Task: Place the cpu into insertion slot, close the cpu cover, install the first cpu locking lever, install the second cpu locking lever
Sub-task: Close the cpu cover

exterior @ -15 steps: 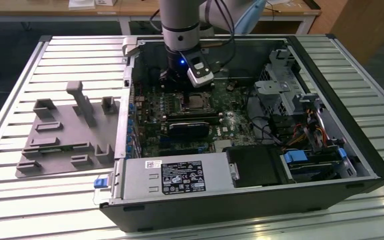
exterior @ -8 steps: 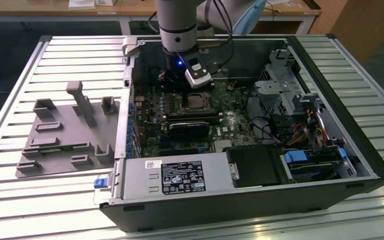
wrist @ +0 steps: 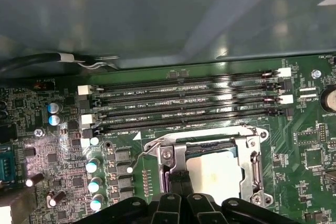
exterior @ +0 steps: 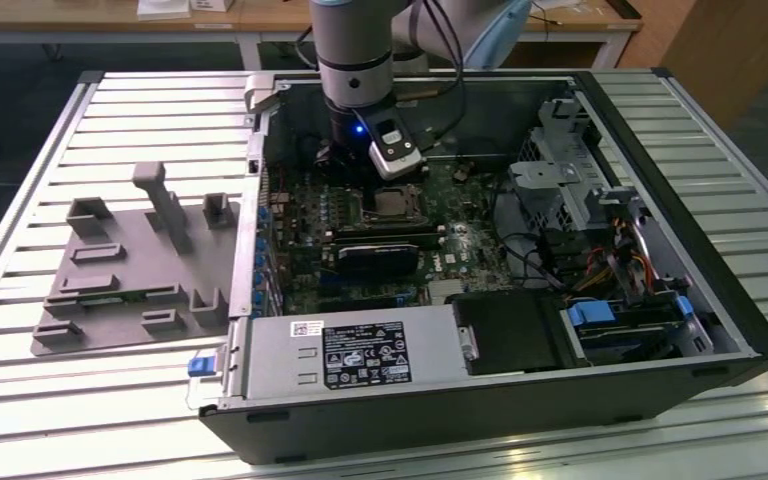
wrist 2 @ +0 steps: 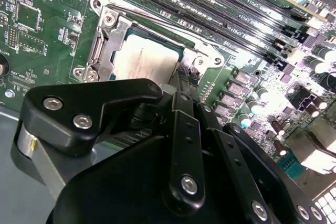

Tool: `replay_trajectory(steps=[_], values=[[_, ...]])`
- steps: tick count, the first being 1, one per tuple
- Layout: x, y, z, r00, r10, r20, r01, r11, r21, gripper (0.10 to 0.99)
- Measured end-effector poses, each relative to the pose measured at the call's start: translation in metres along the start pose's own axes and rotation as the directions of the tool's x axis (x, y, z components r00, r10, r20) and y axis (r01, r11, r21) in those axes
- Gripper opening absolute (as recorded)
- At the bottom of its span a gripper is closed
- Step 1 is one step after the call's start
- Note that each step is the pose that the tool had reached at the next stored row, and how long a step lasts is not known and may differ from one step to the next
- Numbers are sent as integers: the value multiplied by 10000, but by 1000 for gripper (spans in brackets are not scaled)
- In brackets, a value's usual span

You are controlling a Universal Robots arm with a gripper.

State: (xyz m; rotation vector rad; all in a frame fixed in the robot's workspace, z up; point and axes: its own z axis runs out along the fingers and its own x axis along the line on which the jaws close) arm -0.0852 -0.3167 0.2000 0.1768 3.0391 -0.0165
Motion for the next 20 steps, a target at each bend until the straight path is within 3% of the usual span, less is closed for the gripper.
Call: replay_trajectory(steps=[11,20], values=[[-32,4,5,10000,1,1,-1,10000,-2,102],[-38,4,-62,10000,1,0,-1,10000,-22,102]])
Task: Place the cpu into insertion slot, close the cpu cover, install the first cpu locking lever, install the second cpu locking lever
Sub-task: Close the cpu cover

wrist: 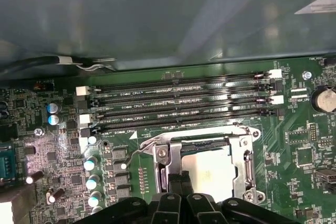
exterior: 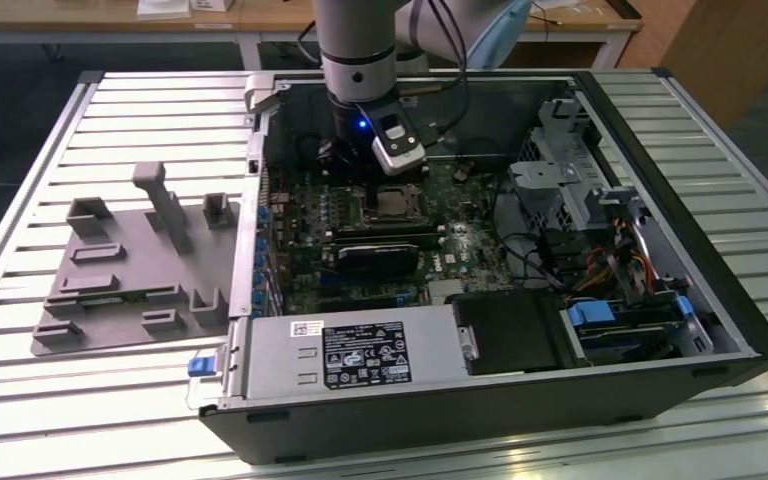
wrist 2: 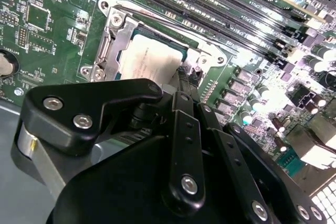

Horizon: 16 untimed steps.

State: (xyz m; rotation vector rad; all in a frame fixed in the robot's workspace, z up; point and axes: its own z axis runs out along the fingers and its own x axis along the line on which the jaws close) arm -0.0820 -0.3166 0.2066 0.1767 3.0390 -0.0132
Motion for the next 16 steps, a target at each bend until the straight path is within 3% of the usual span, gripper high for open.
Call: replay_trajectory(steps=[9,13,16], values=[[30,-3,31,10000,21,-25,-22,9998,-217,102],[33,-5,53,10000,31,-48,-33,9991,-411,102],[33,-7,68,10000,33,-57,-36,9988,-497,102]])
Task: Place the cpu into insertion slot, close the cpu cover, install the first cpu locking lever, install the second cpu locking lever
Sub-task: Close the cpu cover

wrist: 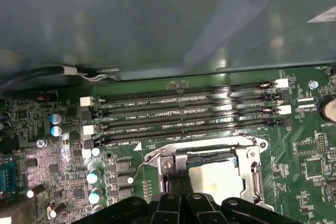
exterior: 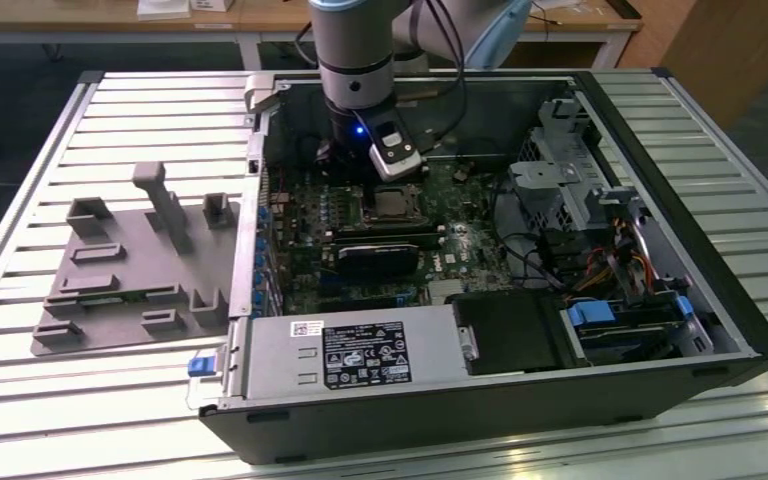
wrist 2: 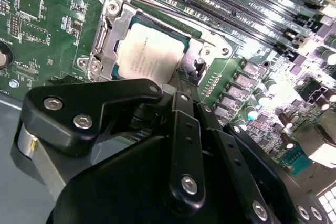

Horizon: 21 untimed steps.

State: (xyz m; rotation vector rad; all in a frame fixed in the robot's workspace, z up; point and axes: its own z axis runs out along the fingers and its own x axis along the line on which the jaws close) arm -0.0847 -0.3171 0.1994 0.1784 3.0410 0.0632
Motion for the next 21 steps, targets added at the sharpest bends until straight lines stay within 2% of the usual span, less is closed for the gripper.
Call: replay_trajectory(steps=[9,21], values=[[-1,-6,19,10000,-2,-5,2,10000,-21,102],[-55,2,14,10000,-5,-2,5,10000,-25,102]])
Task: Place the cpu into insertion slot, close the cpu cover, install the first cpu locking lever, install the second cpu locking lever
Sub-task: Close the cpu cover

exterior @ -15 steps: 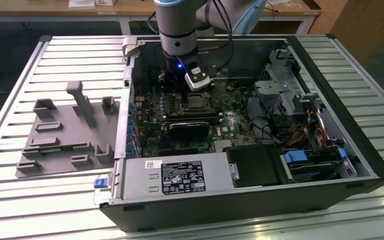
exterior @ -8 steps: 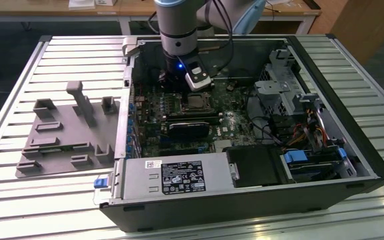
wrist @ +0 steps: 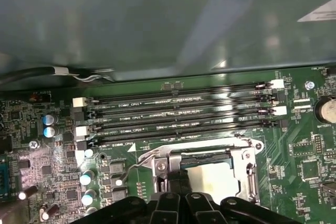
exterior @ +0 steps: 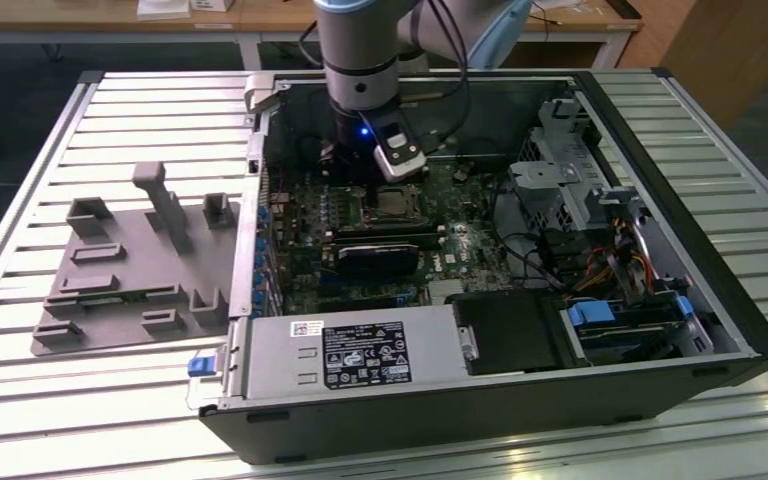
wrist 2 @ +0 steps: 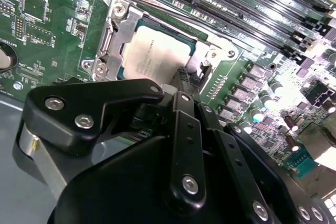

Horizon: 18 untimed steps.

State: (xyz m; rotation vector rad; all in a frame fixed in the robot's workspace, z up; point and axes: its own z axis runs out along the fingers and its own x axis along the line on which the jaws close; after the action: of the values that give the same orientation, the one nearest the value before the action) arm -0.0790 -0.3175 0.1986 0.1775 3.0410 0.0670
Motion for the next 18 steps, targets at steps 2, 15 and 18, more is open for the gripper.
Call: replay_trajectory(steps=[2,15,18], values=[[-15,2,-4,10000,0,2,0,10000,-2,102],[-57,13,-175,10000,0,-2,0,10000,4,102],[-57,13,-176,10000,-11,7,11,10000,82,102]])
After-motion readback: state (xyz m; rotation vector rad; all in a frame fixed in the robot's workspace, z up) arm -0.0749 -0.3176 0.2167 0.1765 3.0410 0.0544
